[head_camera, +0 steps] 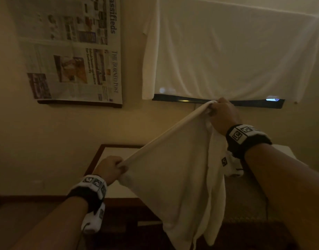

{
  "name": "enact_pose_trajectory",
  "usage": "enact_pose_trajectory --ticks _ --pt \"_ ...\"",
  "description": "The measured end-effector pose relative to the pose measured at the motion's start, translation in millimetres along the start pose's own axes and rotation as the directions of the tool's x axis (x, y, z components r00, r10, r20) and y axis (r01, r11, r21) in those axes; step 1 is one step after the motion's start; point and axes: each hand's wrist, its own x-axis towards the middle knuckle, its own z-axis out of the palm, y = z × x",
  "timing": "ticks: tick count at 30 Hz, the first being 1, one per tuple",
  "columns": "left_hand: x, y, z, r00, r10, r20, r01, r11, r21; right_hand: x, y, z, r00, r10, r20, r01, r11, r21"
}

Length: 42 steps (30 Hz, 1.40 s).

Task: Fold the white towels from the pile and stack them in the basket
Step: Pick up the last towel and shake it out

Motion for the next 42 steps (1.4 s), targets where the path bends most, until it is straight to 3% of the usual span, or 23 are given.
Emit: enact_pose_trajectory --ticks 6,8,10,12,13,14,15,16,17,18,20,23,25,28,30,33,36,38,42 --pt "1 -10 -23 0.982 0.122 -0.143 -0.127 0.991 -0.029 -25 30 21 0.986 0.148 0.074 -0.151 0.988 0.041" --pt "0 2 -20 0.958 0.132 -0.254 -0.183 0.965 -0.188 -24 40 24 0.977 0.198 0.079 -0.201 0.979 0.03" --pt "-4 16 -21 0.947 0.071 -0.312 -0.205 0.885 -0.419 -22 47 25 0.966 0.249 0.076 -0.251 0.968 0.017" --pt "-6 20 -26 0.975 0.108 -0.194 -0.189 0.861 -0.472 -20 55 23 0.956 0.286 0.065 -0.287 0.958 -0.003" --pt "-5 18 -30 0.986 0.148 -0.073 -0.165 0.913 -0.372 -19 58 22 0.952 0.3 0.06 -0.3 0.954 -0.004" --pt "-4 15 -32 0.989 0.131 0.069 -0.12 0.982 -0.144 -18 59 22 0.95 0.307 0.059 -0.308 0.951 -0.002" --pt "-5 13 -34 0.986 0.062 0.157 -0.091 0.978 0.187 -17 59 22 0.95 0.305 0.062 -0.305 0.952 -0.001" --pt "-6 14 -35 0.989 -0.022 0.149 -0.054 0.872 0.487 -17 58 22 0.954 0.291 0.071 -0.291 0.957 -0.006" --pt "-6 15 -35 0.995 -0.067 0.072 0.005 0.761 0.648 -18 56 24 0.961 0.266 0.083 -0.265 0.964 -0.015" --pt "-7 16 -34 0.998 -0.065 -0.016 0.058 0.725 0.686 -19 53 25 0.966 0.24 0.093 -0.239 0.971 -0.025" --pt "-7 10 -27 0.978 -0.019 -0.209 0.144 0.788 0.599 -24 49 29 0.969 0.222 0.106 -0.22 0.975 -0.033" --pt "-5 -11 -18 0.901 0.038 -0.433 0.112 0.942 0.316 -35 48 37 0.97 0.226 0.095 -0.223 0.974 -0.041" --pt "-6 -16 -12 0.846 -0.012 -0.532 0.089 0.989 0.118 -44 47 43 0.97 0.224 0.096 -0.223 0.975 -0.026" --pt "-9 -11 -11 0.733 -0.15 -0.664 0.063 0.986 -0.153 -60 44 57 0.965 0.217 0.146 -0.22 0.975 0.005" --pt "-8 -13 -13 0.707 -0.265 -0.655 0.124 0.959 -0.253 -71 41 69 0.958 0.218 0.186 -0.231 0.972 0.051" --pt "-5 -38 -14 0.738 -0.398 -0.545 0.299 0.917 -0.265 -87 38 91 0.944 0.173 0.281 -0.215 0.969 0.124" --pt "-13 -66 -11 0.692 -0.556 -0.461 0.414 0.828 -0.378 -108 39 117 0.917 0.106 0.385 -0.211 0.947 0.242" --pt "-22 -83 -9 0.679 -0.621 -0.392 0.49 0.781 -0.388 -125 45 131 0.885 0.168 0.434 -0.309 0.91 0.276" --pt "-47 -118 -7 0.605 -0.739 -0.295 0.623 0.671 -0.402 -158 71 150 0.831 0.364 0.42 -0.487 0.842 0.233"
